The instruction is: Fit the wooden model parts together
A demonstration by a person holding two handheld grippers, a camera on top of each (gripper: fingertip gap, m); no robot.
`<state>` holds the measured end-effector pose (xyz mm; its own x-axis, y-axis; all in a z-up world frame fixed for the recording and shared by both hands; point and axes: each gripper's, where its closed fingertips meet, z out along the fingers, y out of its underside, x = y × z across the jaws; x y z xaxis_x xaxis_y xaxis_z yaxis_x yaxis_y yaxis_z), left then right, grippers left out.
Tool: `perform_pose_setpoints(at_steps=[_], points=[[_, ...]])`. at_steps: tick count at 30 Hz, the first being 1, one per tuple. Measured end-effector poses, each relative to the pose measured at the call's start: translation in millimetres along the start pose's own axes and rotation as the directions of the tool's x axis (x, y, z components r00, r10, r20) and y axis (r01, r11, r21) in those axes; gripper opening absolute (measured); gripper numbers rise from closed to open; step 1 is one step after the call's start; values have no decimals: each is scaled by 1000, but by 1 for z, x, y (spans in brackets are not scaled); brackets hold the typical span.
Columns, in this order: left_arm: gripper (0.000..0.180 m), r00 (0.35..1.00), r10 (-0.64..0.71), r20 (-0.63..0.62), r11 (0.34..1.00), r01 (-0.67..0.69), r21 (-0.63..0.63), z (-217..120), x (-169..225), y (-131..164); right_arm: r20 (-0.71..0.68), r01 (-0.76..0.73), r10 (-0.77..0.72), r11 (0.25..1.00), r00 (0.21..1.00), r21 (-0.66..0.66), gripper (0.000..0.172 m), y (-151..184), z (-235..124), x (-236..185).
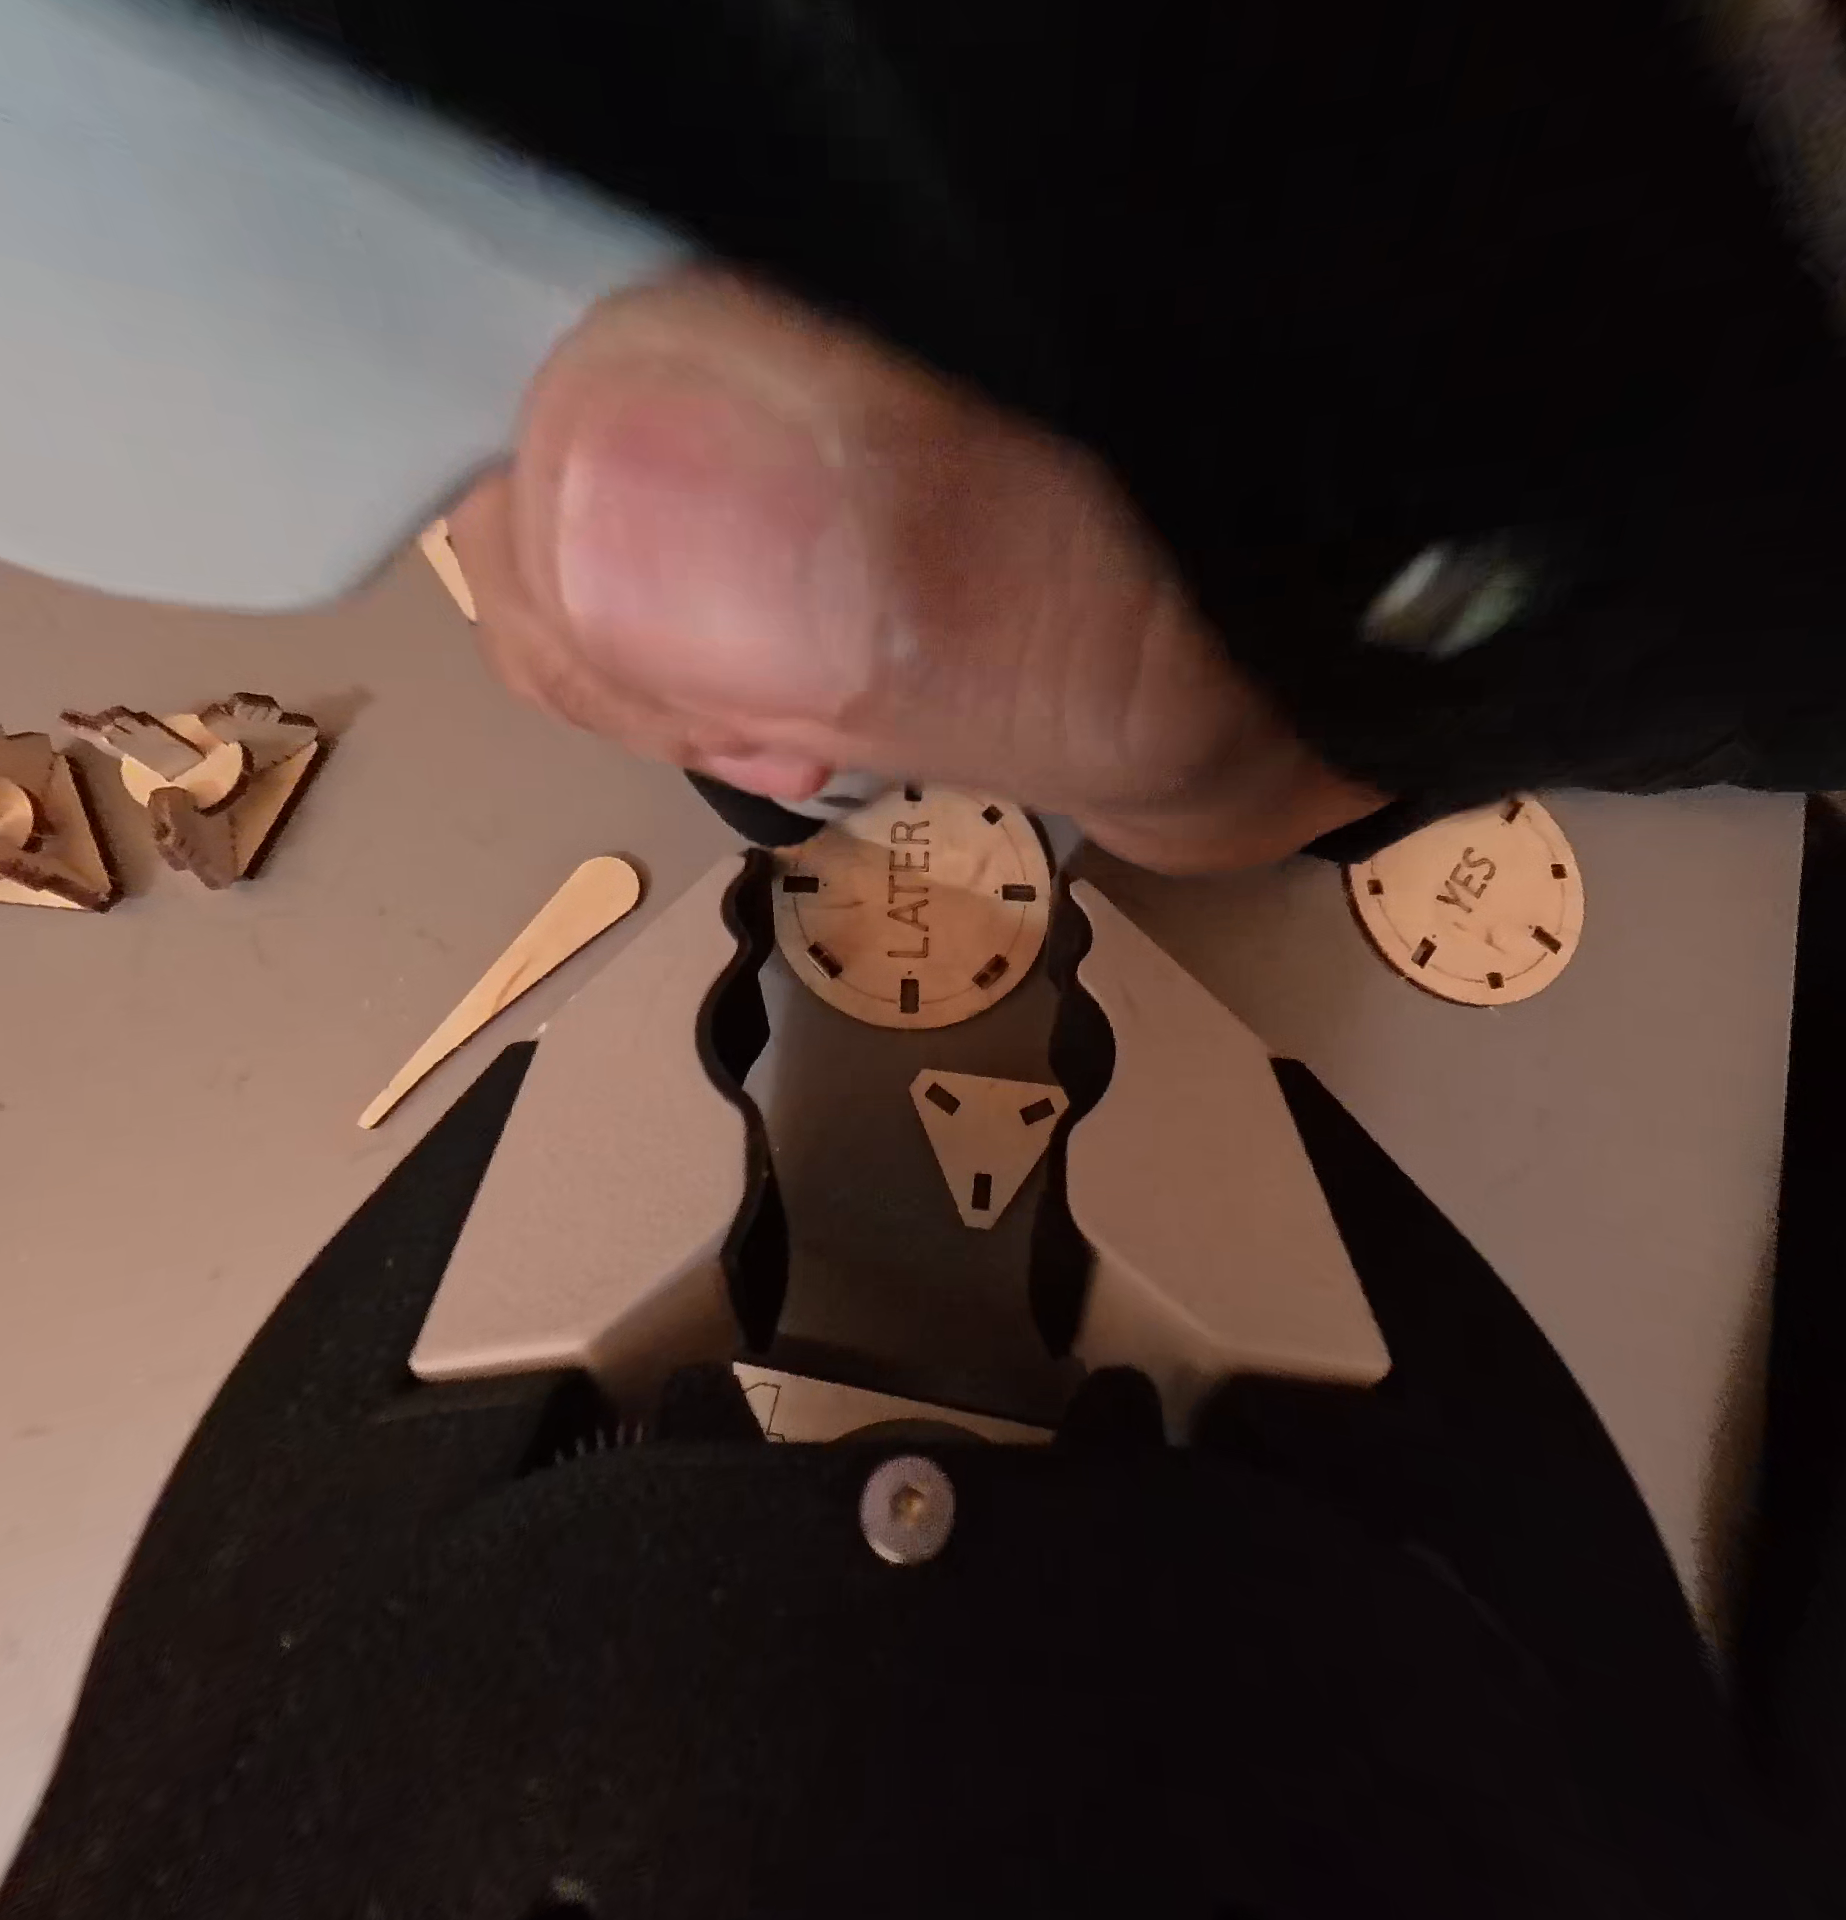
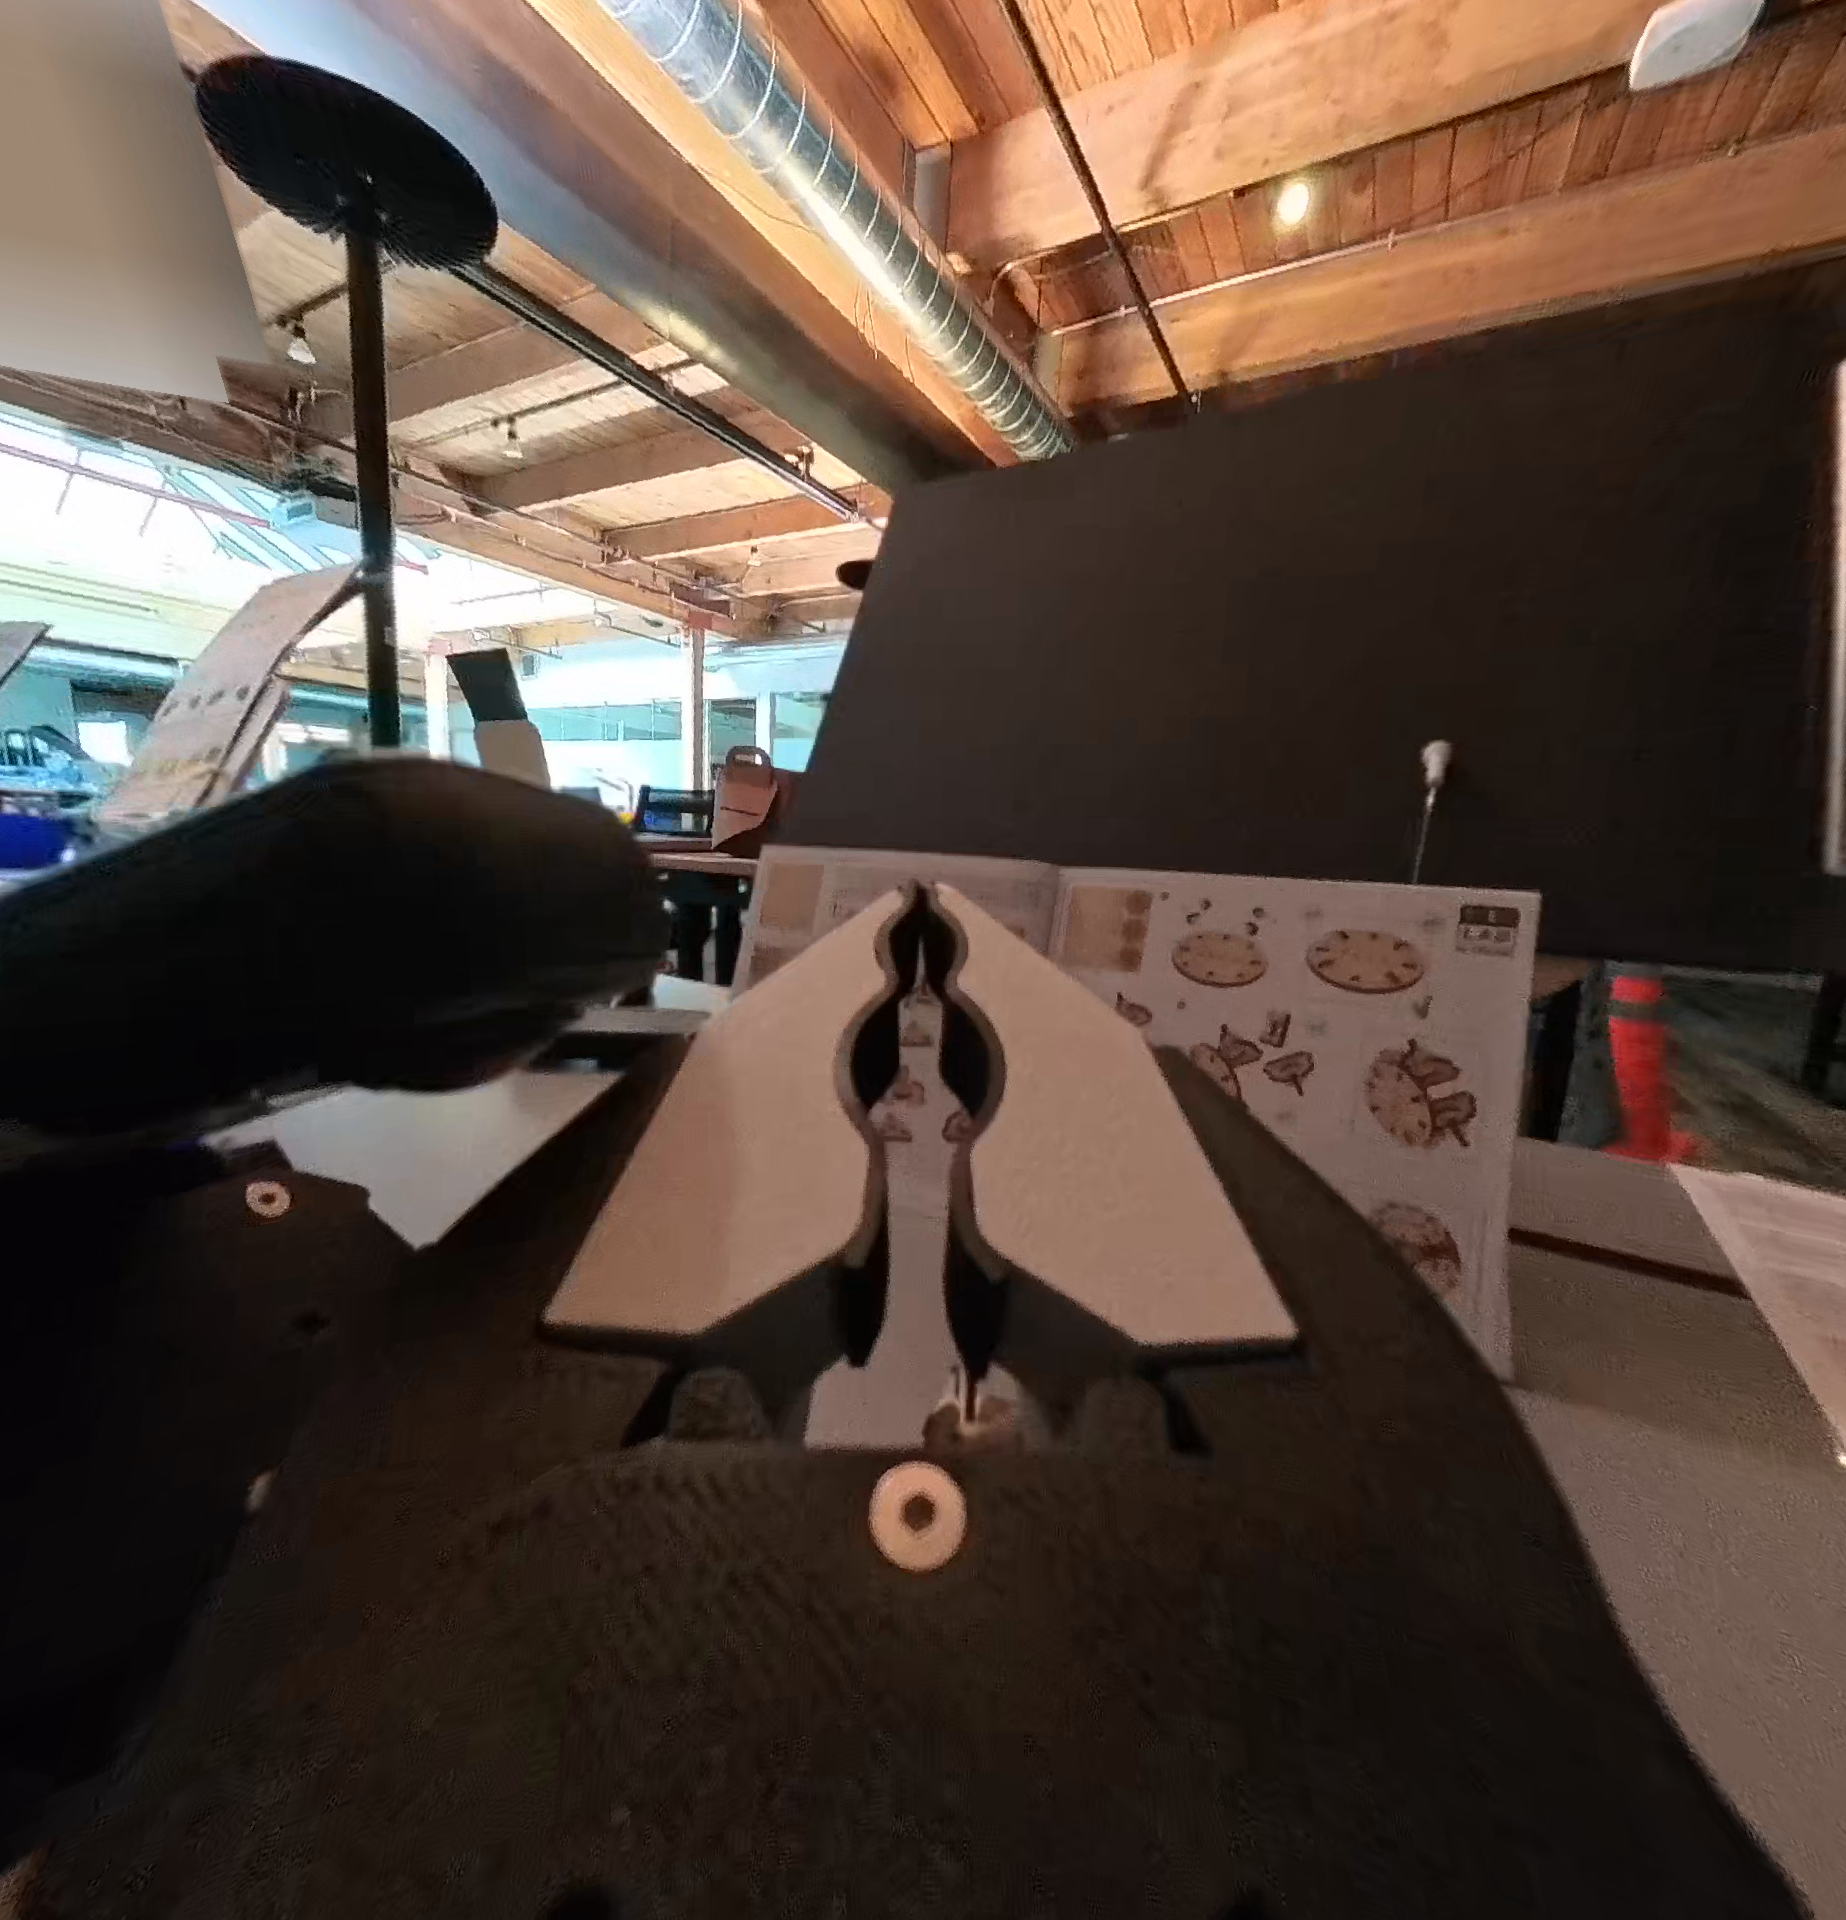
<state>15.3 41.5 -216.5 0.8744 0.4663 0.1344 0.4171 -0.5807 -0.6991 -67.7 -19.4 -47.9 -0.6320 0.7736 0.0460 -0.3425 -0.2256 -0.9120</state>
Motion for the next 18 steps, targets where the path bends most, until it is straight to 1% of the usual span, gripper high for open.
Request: perform_pose_setpoints(at_steps=[1,2,5,6,8,9,10,11,12,14,16,17,18], points=[[52,1000,0,4,1000,0,-1,0,0,0,2,13,-13,998,1000,-56,0,14,-1,-2],[51,1000,5,18,1000,-5,-7,0,-1,1,-16,36,-38,996,999,-82,0,19,-1,-1],[51,1000,16,22,1000,-16,-9,1,0,2,11,114,-114,990,993,-88,0,21,-1,-10],[51,1000,12,19,1000,-12,-8,1,0,2,-5,107,-107,992,994,-64,0,17,0,-9],[51,1000,16,24,1000,-16,6,1,0,-1,-45,43,-41,999,998,27,0,-9,-6,-1],[51,999,10,34,1000,-9,-10,0,-2,2,-58,16,-15,1000,998,25,0,-9,-5,5],[51,999,7,32,1000,-7,-8,0,-2,2,-47,-7,5,998,999,-57,0,13,-4,4],[52,999,6,31,1000,-6,-9,0,-2,2,-50,-11,5,992,999,-129,0,28,-6,4],[52,1000,4,30,1000,-4,-8,0,-2,2,-43,23,-29,990,999,-139,0,30,-7,4],[52,1000,1,27,1000,-1,-6,0,-2,2,-75,4,-12,994,997,-107,0,23,-7,12],[51,1000,2,29,1000,-2,-6,0,-2,2,-104,-37,36,999,994,-11,0,-3,-2,20],[51,1000,2,29,1000,-1,-6,0,-2,2,-101,-38,39,999,994,16,0,-11,1,20],[51,1000,2,29,1000,-2,-6,0,-2,2,-105,-25,24,1000,994,-13,0,-3,2,18]])
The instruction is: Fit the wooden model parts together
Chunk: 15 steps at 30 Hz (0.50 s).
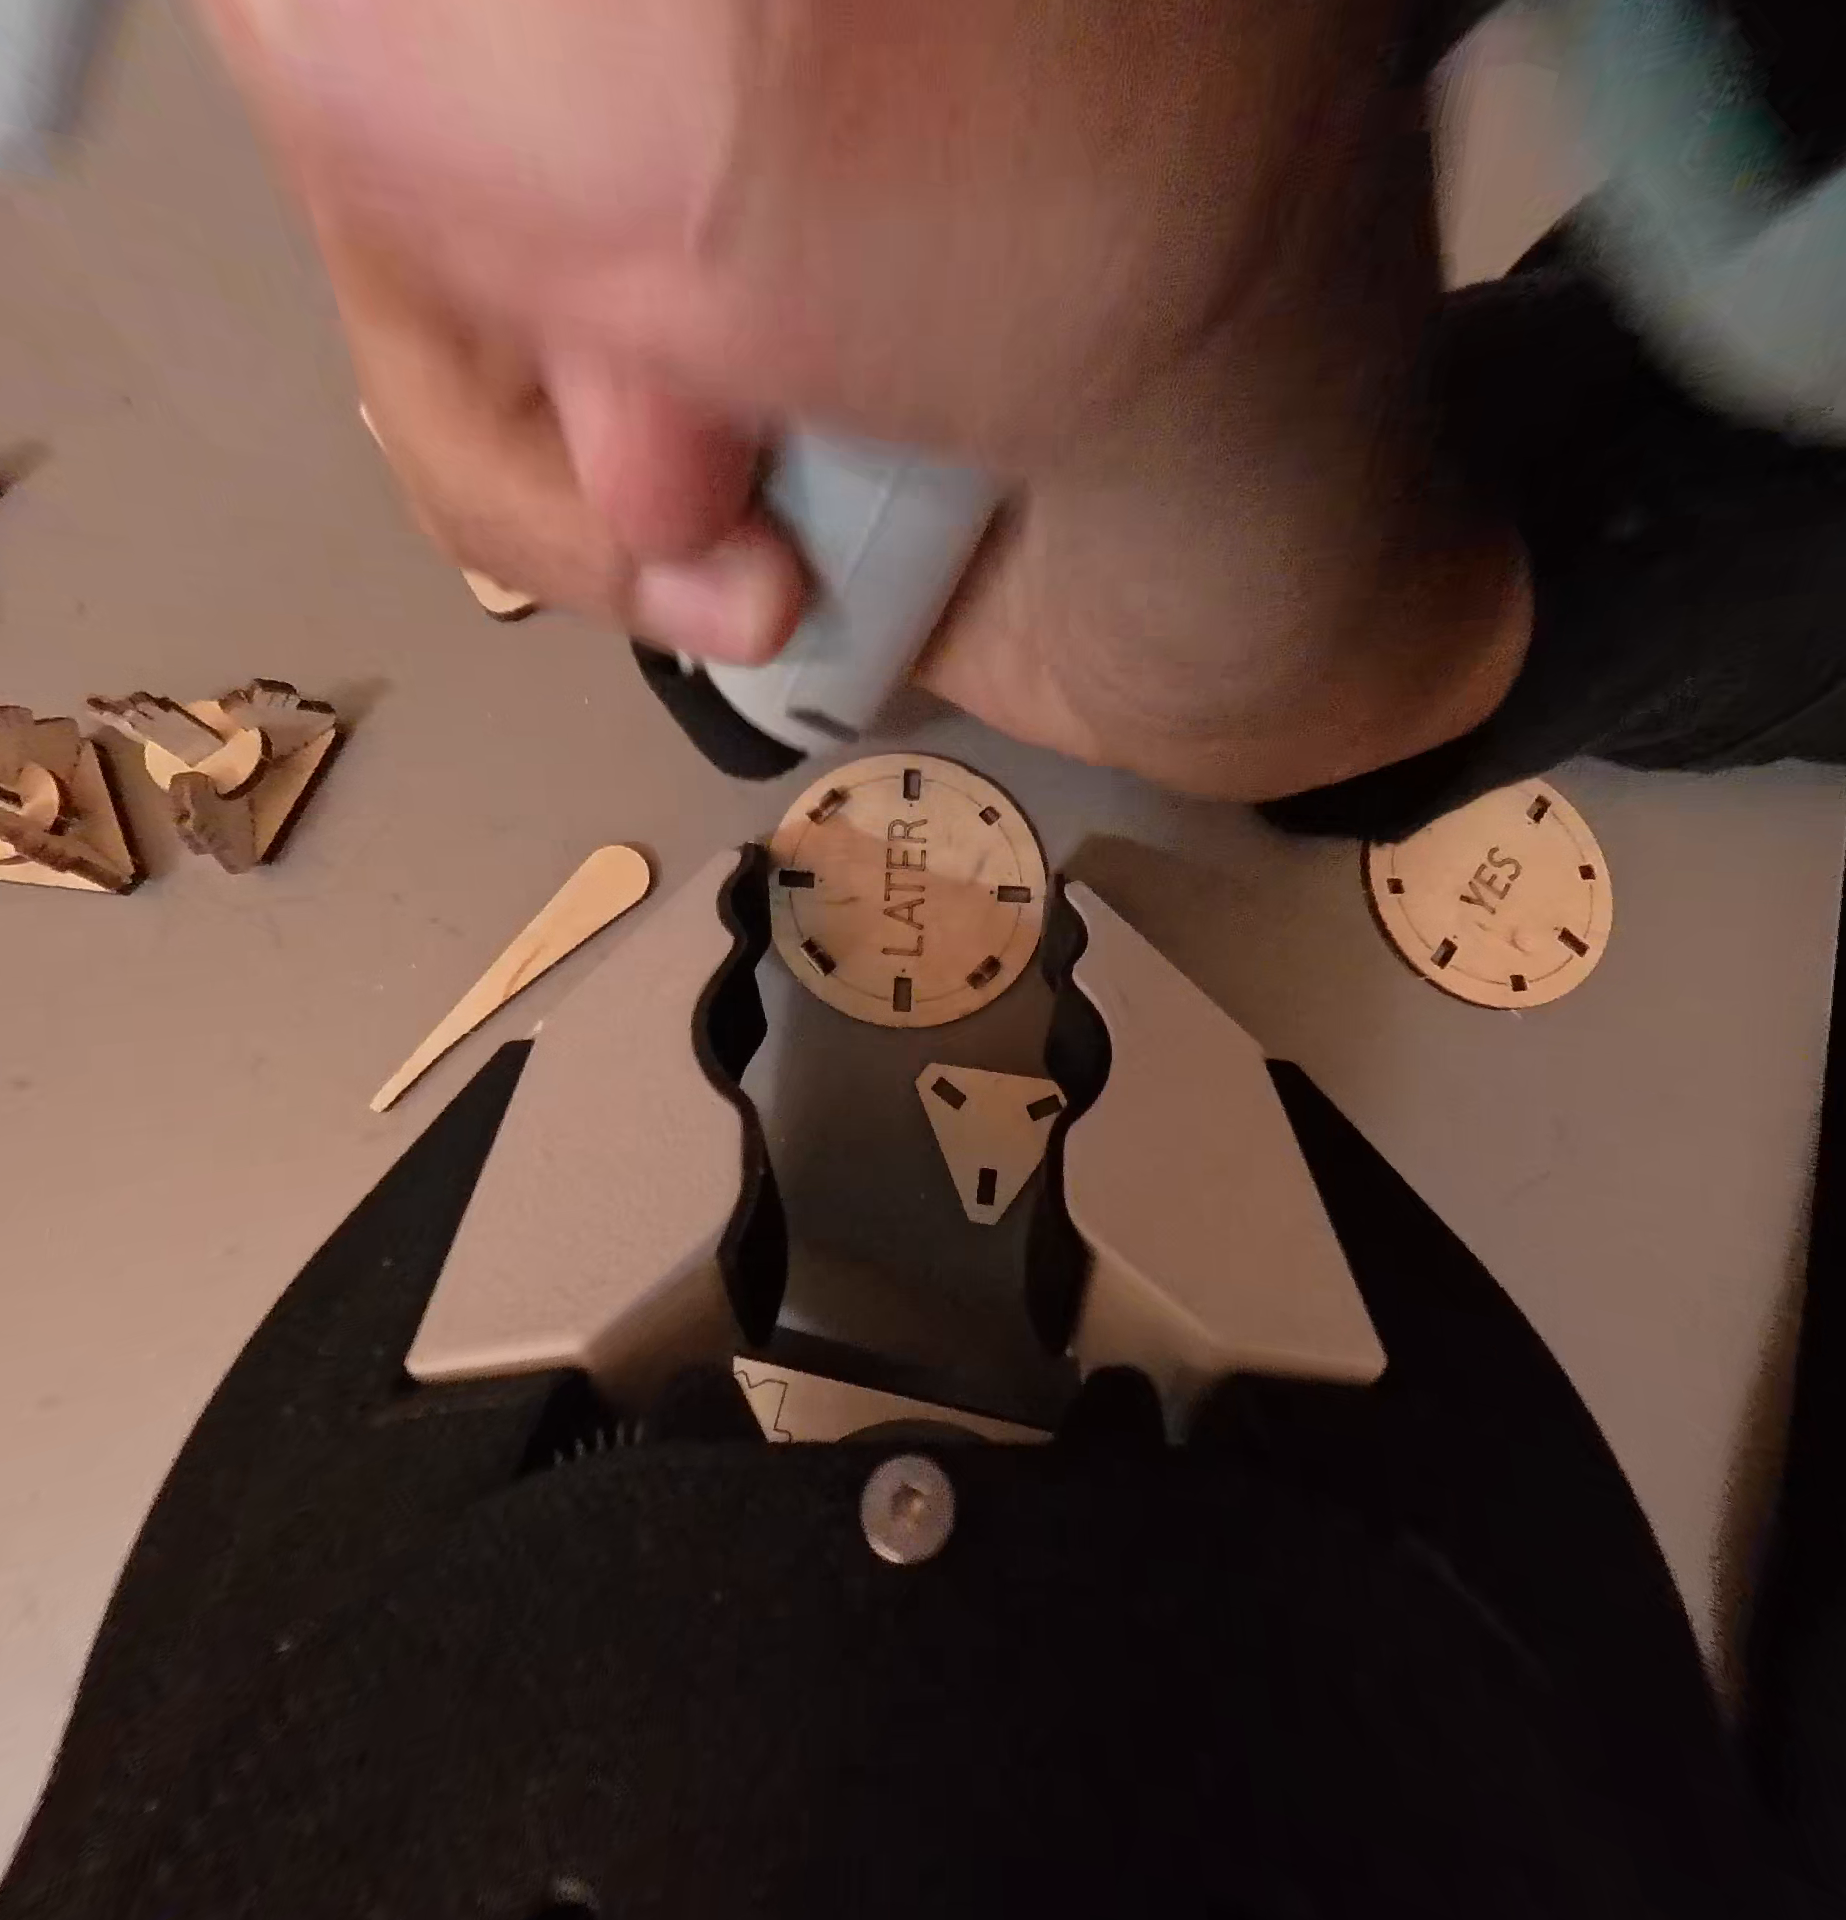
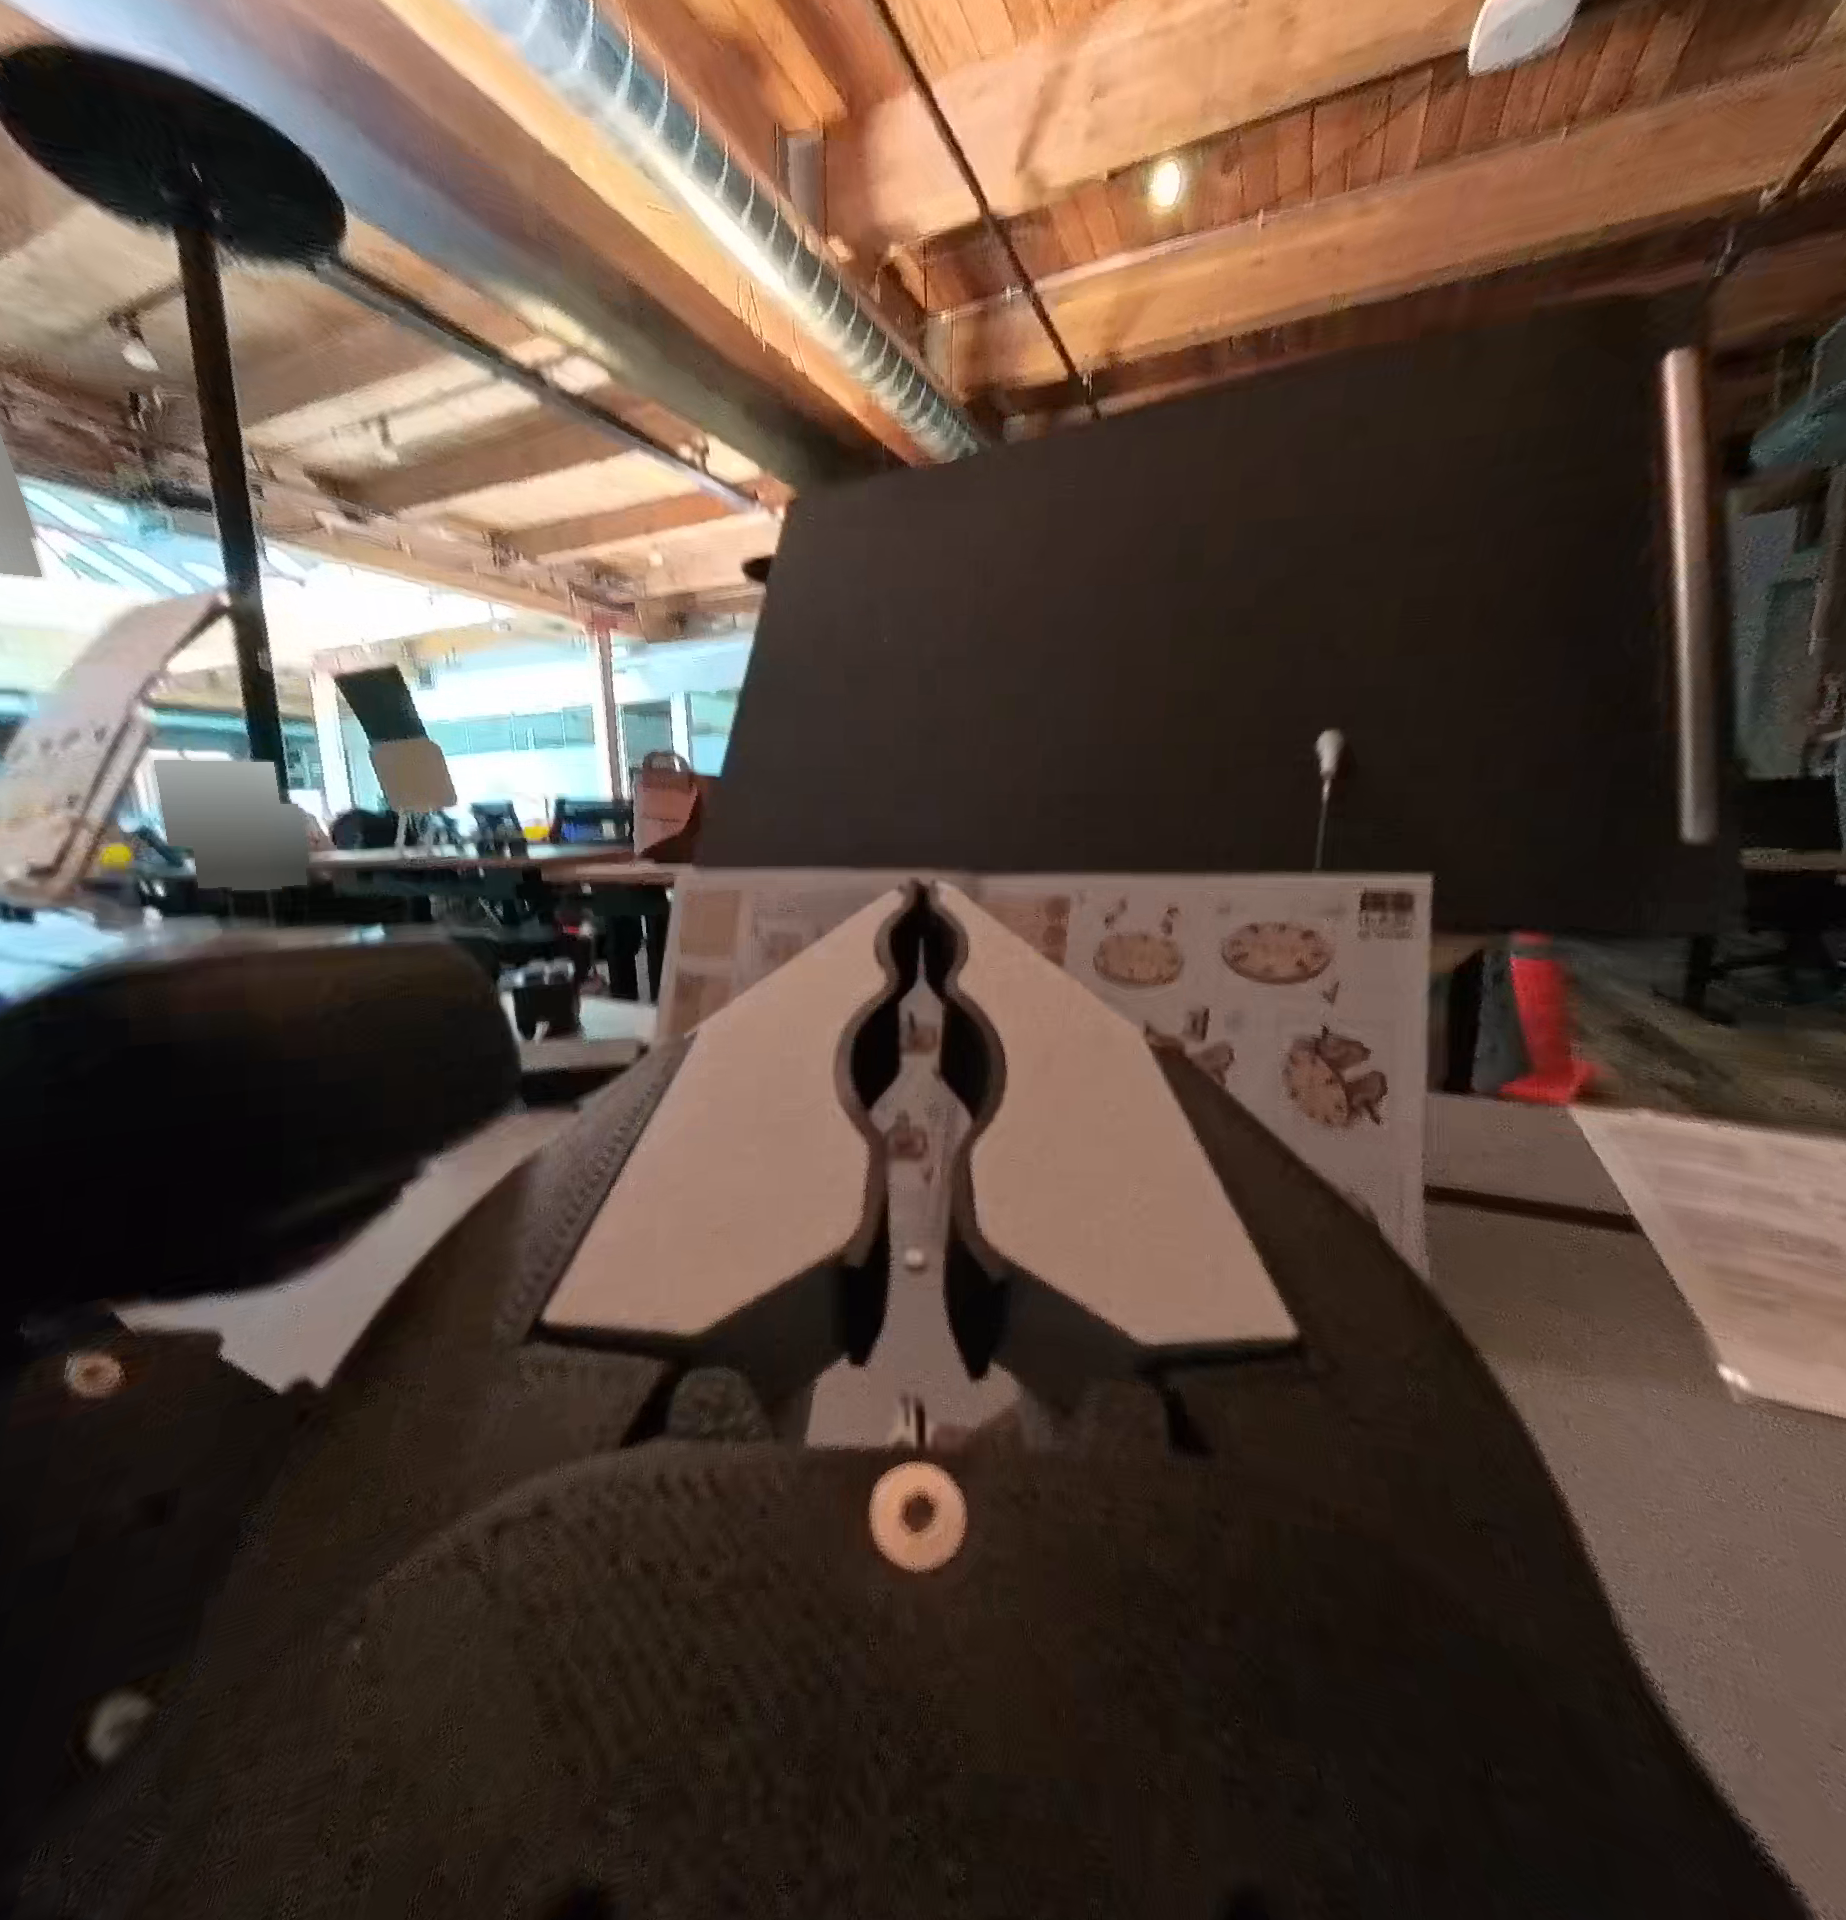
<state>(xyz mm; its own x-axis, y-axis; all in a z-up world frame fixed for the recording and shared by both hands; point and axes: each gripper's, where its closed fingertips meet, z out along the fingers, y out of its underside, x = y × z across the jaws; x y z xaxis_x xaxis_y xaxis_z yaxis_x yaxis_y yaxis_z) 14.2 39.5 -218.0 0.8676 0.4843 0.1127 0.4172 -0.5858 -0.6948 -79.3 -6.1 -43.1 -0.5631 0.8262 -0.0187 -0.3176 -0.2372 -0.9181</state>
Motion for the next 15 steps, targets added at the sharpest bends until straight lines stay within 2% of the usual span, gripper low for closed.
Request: perform_pose_setpoints(at_steps=[1,4,7,8,9,11,15], points=[[51,1000,0,0,1000,0,0,0,0,0,3,13,-13,996,1000,-92,0,28,-1,-3],[51,1000,0,-1,1000,0,-1,0,0,0,-20,29,-31,996,999,-85,0,26,-2,4],[51,1000,-1,-1,1000,1,0,0,0,0,-58,-114,112,993,992,-36,0,9,5,18],[51,1000,-1,-1,1000,1,0,0,0,0,-48,-111,108,992,993,-65,0,15,5,14],[52,1000,0,-1,1000,0,-1,0,0,0,-38,-79,74,987,996,-142,0,39,3,8],[51,1000,-3,-2,1000,3,1,0,0,0,-42,-14,8,989,999,-145,0,37,0,8],[52,1000,-3,-1,1000,3,0,0,0,0,-46,-83,80,994,996,-66,0,16,2,11]])
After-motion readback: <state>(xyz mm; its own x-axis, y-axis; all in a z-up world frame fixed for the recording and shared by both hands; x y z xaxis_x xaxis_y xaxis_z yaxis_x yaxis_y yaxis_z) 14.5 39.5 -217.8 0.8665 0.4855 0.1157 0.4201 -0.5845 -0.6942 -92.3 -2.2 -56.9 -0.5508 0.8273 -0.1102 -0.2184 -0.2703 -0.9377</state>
